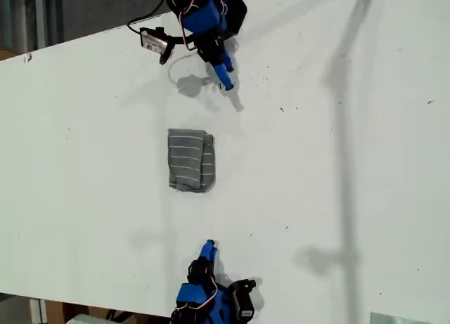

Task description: Grasp corners of a square towel and fold twice.

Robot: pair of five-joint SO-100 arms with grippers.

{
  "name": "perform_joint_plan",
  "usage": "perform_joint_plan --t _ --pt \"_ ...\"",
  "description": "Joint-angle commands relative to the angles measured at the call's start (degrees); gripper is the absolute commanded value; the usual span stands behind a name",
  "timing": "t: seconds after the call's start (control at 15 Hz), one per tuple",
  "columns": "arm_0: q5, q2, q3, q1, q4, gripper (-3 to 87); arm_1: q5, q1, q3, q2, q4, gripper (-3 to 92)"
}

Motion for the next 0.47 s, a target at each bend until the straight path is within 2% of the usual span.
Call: perform_joint_plan --t 0.0,0.07,0.13,0.27,0.4 --pt "11.4 0.3 0.5 0.6 -0.4 8.7 -1.3 -6.0 -1.5 0.2 1.1 28.3" --pt "17.2 0.3 0.6 0.5 -0.5 8.7 -4.6 -7.6 -1.9 0.2 2.3 28.0" --pt "17.8 0.3 0.7 0.4 -0.7 8.7 -6.9 -8.9 -1.6 0.2 2.1 27.8" --pt "17.4 0.3 0.7 0.4 -0.7 8.7 -7.0 -7.7 -1.8 0.1 2.3 23.3" --pt "17.4 0.3 0.7 0.4 -0.6 8.7 -7.0 -6.5 -2.4 0.1 2.9 23.2"
